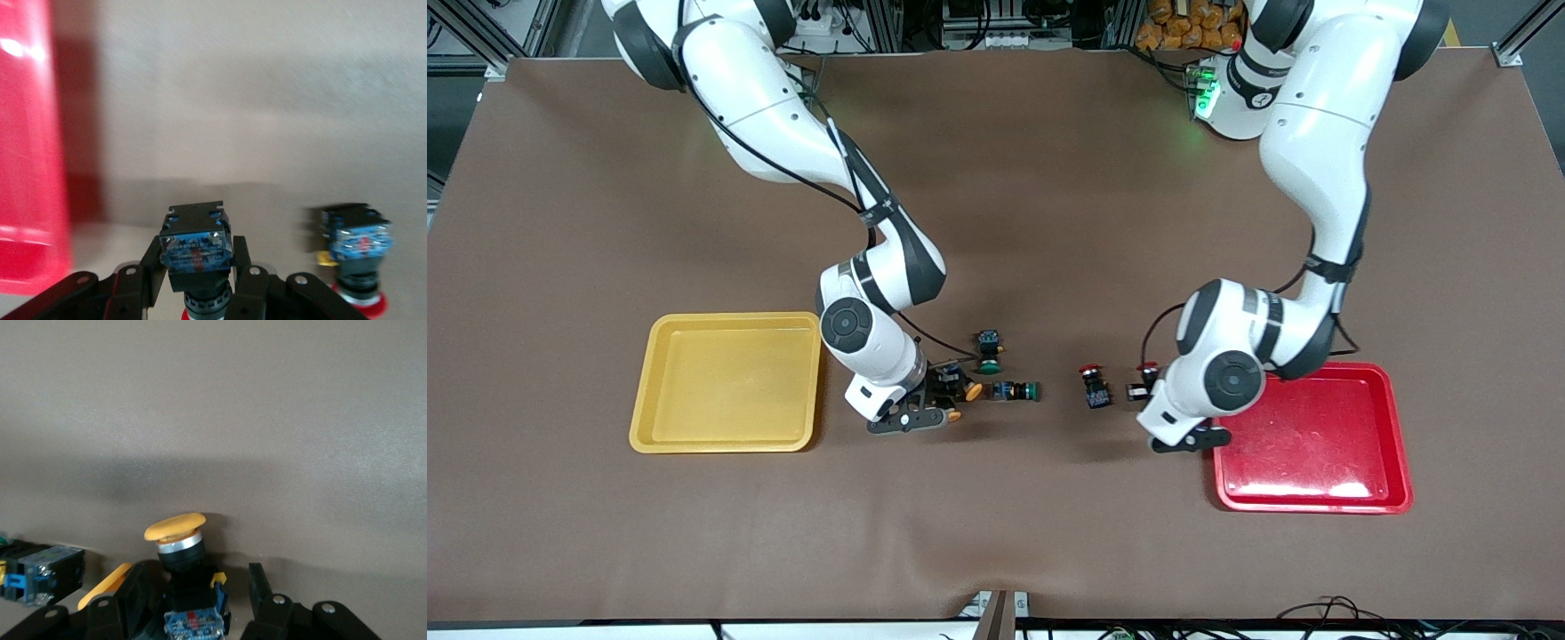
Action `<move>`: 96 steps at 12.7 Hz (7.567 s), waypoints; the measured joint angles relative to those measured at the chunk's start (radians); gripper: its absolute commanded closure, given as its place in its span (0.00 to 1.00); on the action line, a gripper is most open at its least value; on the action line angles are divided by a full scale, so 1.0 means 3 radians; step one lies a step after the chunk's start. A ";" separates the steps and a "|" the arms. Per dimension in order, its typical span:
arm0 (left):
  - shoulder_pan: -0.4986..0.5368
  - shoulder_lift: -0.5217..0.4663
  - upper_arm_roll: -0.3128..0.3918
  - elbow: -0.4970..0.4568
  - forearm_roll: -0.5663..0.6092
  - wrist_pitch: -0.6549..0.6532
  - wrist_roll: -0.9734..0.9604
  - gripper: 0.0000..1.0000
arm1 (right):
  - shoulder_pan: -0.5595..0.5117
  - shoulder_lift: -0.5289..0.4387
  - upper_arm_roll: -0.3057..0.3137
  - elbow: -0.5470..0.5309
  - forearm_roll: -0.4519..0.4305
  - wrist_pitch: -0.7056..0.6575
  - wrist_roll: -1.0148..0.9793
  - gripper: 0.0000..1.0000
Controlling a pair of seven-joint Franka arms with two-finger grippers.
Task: Place red and yellow buttons in trays
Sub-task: 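Carry the red button into the red tray while the right gripper lifts the yellow button, then release the red button while the right gripper lowers the yellow button into the yellow tray, then grasp the second red button with the left gripper while the right gripper grasps yellow, then place the red button in the red tray while the right gripper carries the yellow button, then release the yellow button in the yellow tray while the left gripper withdraws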
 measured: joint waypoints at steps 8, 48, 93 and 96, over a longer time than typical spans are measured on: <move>0.0474 0.0051 0.0101 -0.0001 0.0014 0.0003 0.1161 0.98 | 0.0026 0.0103 -0.0001 0.0030 -0.0003 0.0179 0.0000 1.00; -0.0429 0.0239 -0.0206 -0.0033 -0.0110 0.0491 -0.0744 1.00 | -0.1607 -0.0579 0.0163 -0.0131 -0.0254 -0.1709 -0.1554 0.00; 0.1017 -0.1747 -0.0227 0.0073 0.0217 -0.1973 0.0777 0.00 | -0.1575 -0.0221 0.0047 0.0259 -0.0433 -0.2322 -0.0926 0.00; 0.1020 -0.1938 -0.0225 0.0059 0.0217 -0.2095 0.0777 0.00 | -0.1576 -0.0258 0.0048 0.0584 -0.0433 -0.2424 -0.0926 0.00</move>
